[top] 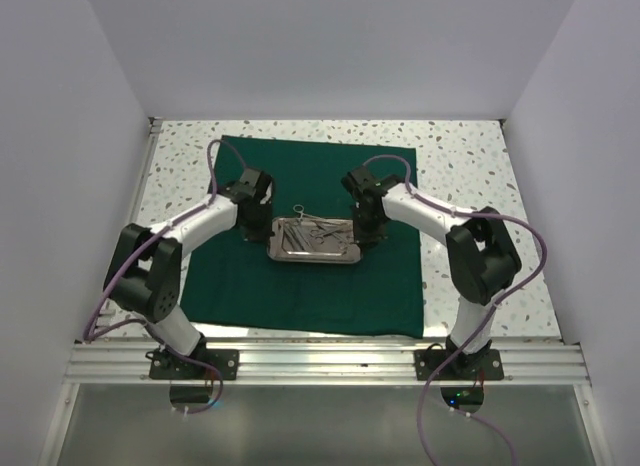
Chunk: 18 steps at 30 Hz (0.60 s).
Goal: Open and lay out the surgical kit
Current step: Move the container from the surgical kit.
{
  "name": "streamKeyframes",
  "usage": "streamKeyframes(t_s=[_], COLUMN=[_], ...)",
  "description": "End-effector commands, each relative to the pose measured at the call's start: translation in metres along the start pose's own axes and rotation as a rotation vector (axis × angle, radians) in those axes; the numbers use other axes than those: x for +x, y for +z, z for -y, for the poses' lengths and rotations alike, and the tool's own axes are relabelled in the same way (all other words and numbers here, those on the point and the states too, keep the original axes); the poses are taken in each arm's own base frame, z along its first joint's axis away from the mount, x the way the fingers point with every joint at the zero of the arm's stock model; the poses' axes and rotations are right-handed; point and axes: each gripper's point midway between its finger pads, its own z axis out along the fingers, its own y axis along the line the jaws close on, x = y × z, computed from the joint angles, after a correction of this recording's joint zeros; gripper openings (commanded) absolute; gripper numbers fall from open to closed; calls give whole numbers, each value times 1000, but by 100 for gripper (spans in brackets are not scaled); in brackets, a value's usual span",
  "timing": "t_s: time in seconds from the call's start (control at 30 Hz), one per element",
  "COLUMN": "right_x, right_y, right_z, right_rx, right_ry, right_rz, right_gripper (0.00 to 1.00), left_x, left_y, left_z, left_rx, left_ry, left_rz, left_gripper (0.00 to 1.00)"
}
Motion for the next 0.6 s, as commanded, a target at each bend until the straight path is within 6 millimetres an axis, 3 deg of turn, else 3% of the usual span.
streamKeyframes(t_s=[0.0,0.07,0.17,0.2,0.23,0.27,0.3,0.37,0.4,0.43,0.53,0.57], right_x=[46,65,84,88,90,89,90,76,75,62,41,26], right_y=[-7,-6,-5,-6,-7,-10,-13,-26,-34,-44,-64,-74], right_z=[29,35,36,41,44,46,50,50,53,48,42,33], right_rx=[77,87,84,106,117,123,139,150,165,153,139,114], right_ry=[-16,-21,-51,-56,-73,-80,-84,-100,-108,-119,-145,-141], right_rz=[-68,-96,-137,-156,-160,-154,-156,-108,-110,-72,-16,27], right_gripper=[0,0,0,13,34,48,70,84,87,88,88,87], left_x=[31,45,72,80,86,86,89,86,81,79,63,58], left_y=[-9,-17,-20,-20,-21,-25,-27,-37,-42,-47,-64,-69], left_z=[-16,-12,-21,-25,-27,-28,-30,-29,-27,-28,-23,-22], left_rx=[-80,-64,-83,-94,-99,-95,-104,-95,-89,-97,-91,-89], left_ry=[-35,-59,-87,-92,-96,-99,-105,-109,-114,-121,-128,-129], left_rz=[1,-4,-51,-70,-84,-76,-80,-55,-38,-35,11,26], left_gripper=[0,0,0,10,18,27,44,55,63,65,67,67])
